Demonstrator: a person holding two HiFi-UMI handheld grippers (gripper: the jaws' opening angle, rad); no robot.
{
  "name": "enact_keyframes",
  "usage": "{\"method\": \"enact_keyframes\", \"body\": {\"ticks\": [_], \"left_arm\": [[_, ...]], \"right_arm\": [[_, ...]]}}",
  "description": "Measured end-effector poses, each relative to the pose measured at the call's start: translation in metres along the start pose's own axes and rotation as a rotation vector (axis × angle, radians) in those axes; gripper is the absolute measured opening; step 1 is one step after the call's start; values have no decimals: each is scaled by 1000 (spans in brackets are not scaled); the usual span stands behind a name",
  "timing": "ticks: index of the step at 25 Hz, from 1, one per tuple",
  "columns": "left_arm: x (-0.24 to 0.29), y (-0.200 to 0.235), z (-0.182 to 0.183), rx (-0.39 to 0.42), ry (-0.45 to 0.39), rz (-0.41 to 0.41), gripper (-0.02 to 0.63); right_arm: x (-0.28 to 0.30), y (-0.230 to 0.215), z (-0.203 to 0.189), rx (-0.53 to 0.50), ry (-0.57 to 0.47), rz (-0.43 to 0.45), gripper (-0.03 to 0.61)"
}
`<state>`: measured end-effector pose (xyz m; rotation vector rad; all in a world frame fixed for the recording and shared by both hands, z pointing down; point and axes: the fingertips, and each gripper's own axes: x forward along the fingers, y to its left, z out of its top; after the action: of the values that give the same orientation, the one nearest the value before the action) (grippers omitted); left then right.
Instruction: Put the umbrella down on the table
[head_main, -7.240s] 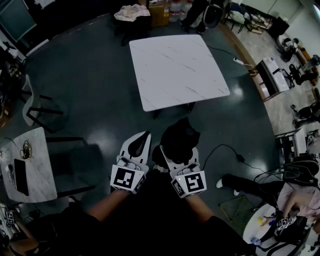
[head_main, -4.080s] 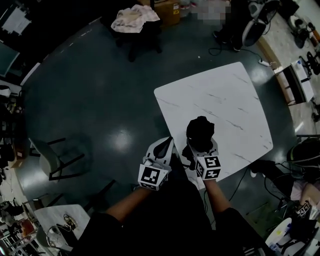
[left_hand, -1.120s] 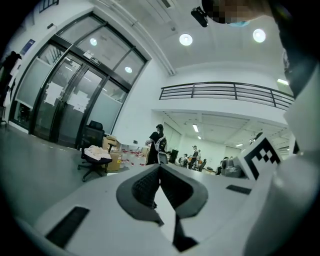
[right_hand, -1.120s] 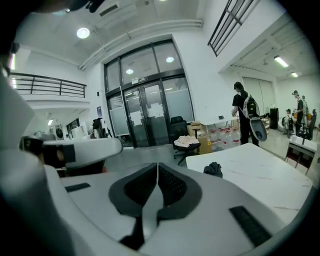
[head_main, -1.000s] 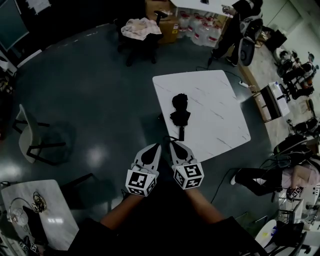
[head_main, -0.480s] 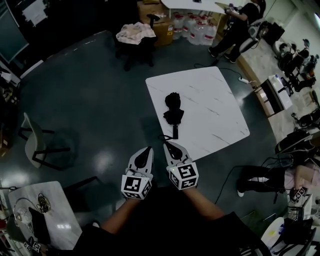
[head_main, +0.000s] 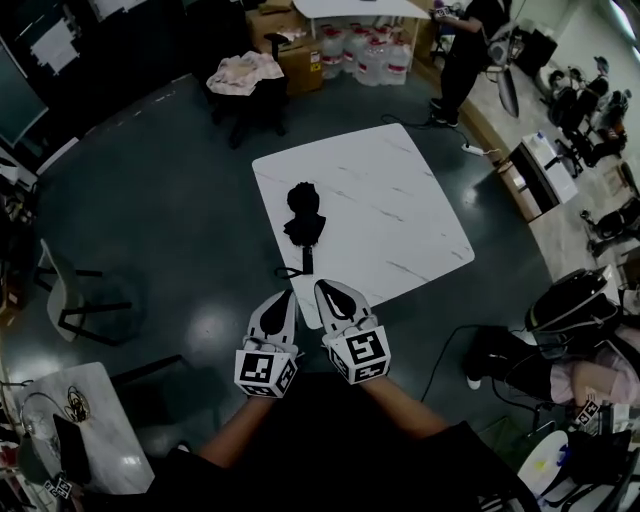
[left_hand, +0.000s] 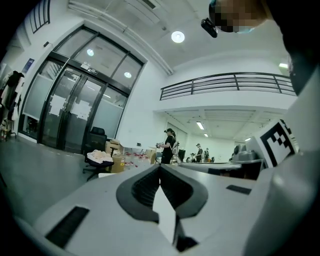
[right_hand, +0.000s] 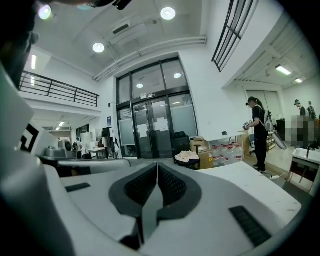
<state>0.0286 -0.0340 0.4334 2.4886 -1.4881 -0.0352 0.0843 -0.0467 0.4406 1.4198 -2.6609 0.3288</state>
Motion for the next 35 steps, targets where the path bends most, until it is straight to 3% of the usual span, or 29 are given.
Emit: {"method": "enact_keyframes", "body": {"ticks": [3, 9, 16, 21, 25, 35], "left_arm": [[6, -27, -4, -6, 1, 29, 17], [-2, -81, -7, 98, -40, 72, 17], [-14, -123, -19, 101, -61, 101, 17], [-21, -139, -12, 138, -122, 141, 17], [-22, -155, -10, 169, -141, 122, 17], [-19, -167, -22, 202, -94, 110, 17]], "right_arm": [[-24, -12, 1, -29, -8, 2, 21], [-74, -28, 2, -73, -55, -17, 21], [-120, -29, -6, -75, -73, 25, 18], [-140, -37, -12, -84, -86, 3, 17], [-152, -39, -12, -98, -103, -7, 17], [-163, -48, -7, -112, -136, -40, 17]]}}
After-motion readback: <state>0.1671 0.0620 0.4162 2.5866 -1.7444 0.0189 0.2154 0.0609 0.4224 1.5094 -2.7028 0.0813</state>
